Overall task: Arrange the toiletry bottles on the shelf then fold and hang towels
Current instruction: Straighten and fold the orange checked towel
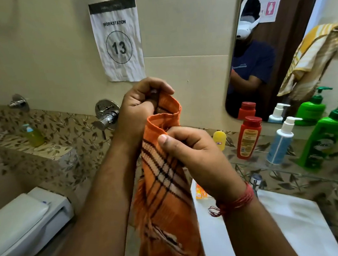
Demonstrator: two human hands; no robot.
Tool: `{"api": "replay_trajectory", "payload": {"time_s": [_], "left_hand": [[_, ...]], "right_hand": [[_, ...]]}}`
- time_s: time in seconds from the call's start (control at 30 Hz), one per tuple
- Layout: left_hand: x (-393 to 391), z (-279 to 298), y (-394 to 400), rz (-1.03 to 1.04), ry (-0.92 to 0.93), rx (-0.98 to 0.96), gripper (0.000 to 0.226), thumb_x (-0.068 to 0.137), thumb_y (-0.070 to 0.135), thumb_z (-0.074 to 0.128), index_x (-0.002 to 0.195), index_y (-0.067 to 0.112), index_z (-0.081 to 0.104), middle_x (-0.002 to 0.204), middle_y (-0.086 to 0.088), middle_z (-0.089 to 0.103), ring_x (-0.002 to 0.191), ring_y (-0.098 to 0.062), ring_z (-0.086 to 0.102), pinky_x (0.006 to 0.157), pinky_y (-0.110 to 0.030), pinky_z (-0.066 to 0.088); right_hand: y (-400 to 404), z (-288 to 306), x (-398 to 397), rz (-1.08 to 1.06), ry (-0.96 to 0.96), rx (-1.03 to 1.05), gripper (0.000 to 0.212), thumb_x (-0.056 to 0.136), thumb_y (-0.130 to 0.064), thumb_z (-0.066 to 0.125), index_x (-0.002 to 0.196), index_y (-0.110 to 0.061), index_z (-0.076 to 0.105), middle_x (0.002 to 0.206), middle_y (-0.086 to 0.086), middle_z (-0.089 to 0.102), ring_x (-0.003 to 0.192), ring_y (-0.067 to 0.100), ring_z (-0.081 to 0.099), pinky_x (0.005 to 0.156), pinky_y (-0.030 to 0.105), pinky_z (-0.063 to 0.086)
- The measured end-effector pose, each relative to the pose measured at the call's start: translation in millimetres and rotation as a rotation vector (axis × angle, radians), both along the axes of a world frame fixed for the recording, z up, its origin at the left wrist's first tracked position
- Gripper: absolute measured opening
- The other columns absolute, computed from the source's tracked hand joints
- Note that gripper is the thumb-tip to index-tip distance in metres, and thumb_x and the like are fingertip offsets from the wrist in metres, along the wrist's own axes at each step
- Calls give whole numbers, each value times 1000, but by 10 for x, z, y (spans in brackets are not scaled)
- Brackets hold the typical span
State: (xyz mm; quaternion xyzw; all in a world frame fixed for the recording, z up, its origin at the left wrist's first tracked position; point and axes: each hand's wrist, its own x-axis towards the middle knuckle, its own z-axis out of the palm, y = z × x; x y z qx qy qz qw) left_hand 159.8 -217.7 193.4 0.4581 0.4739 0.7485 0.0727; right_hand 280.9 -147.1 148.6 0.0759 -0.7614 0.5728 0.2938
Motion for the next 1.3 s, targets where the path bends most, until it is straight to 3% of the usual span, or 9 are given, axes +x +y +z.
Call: {"api": "replay_trajectory", "payload": {"time_s": [0.13, 0.3, 0.47, 0.53, 0.63, 0.87, 1.03, 1.2, 1.3], "left_hand": [[-13, -28, -48, 23, 48, 9, 45, 98, -7, 37, 82, 21, 69, 61, 4, 56, 49, -7, 45, 48, -20, 38], [-48, 34, -129, 91, 80, 64, 47, 99, -2, 39, 81, 27, 70, 68, -12, 41, 49, -8, 35, 45, -22, 29], [-117, 30, -176, 172, 25, 71, 49, 95, -4, 37, 79, 29, 70, 61, 6, 50, 47, -6, 40, 43, -19, 35], [-120, 35, -190, 179, 21, 68, 51, 91, -6, 35, 78, 29, 70, 60, 8, 50, 46, -5, 42, 43, -19, 36], [-129, 33, -208, 179, 12, 75, 54, 87, -10, 33, 76, 28, 69, 60, 6, 51, 46, -6, 42, 42, -18, 35], [-121, 72, -234, 317, -19, 90, 53, 75, -11, 32, 67, 28, 68, 57, 9, 54, 47, -9, 42, 44, -22, 35], [-86, 74, -283, 415, 83, -92, 41, 77, 1, 37, 63, 27, 66, 62, 11, 62, 57, -8, 53, 53, -22, 44], [2, -73, -282, 400, 221, -324, 25, 81, 19, 42, 67, 20, 63, 52, 9, 55, 49, -10, 46, 53, -27, 38], [72, -130, -269, 457, 326, -346, 33, 88, 40, 48, 69, 17, 61, 51, 11, 55, 48, -7, 46, 54, -29, 38]], "right_hand": [[53, -79, 58, -148, -92, 41, 21, 94, -32, 61, 82, -16, 67, 84, 5, 64, 80, 19, 64, 71, 38, 53], [33, -233, 134, -296, -143, 268, 18, 96, -35, 60, 84, -23, 64, 81, -5, 60, 76, 13, 60, 65, 28, 48], [65, -257, 218, 25, -141, 70, 21, 91, -36, 67, 92, -14, 65, 89, 5, 63, 83, 24, 64, 70, 40, 55], [78, -240, 229, 69, -263, 154, 29, 89, -39, 69, 100, -12, 67, 101, 8, 67, 95, 28, 68, 82, 52, 58], [115, -280, 236, 98, -383, 222, 34, 94, -39, 64, 108, -9, 70, 109, 10, 69, 104, 26, 68, 91, 56, 55], [114, -428, 273, 129, -637, 494, 41, 96, -50, 55, 105, -13, 70, 104, 8, 71, 95, 28, 68, 83, 55, 56], [146, -506, 344, -107, -233, 175, 28, 96, -34, 55, 94, -13, 74, 92, 2, 72, 88, 21, 68, 78, 47, 56], [155, -393, 344, -146, -206, -82, 30, 101, -38, 52, 96, -19, 74, 98, 14, 73, 97, 34, 70, 91, 62, 52], [70, -305, 359, -84, -169, -216, 29, 103, -28, 50, 92, -19, 75, 96, 18, 74, 92, 34, 71, 91, 56, 55]]}}
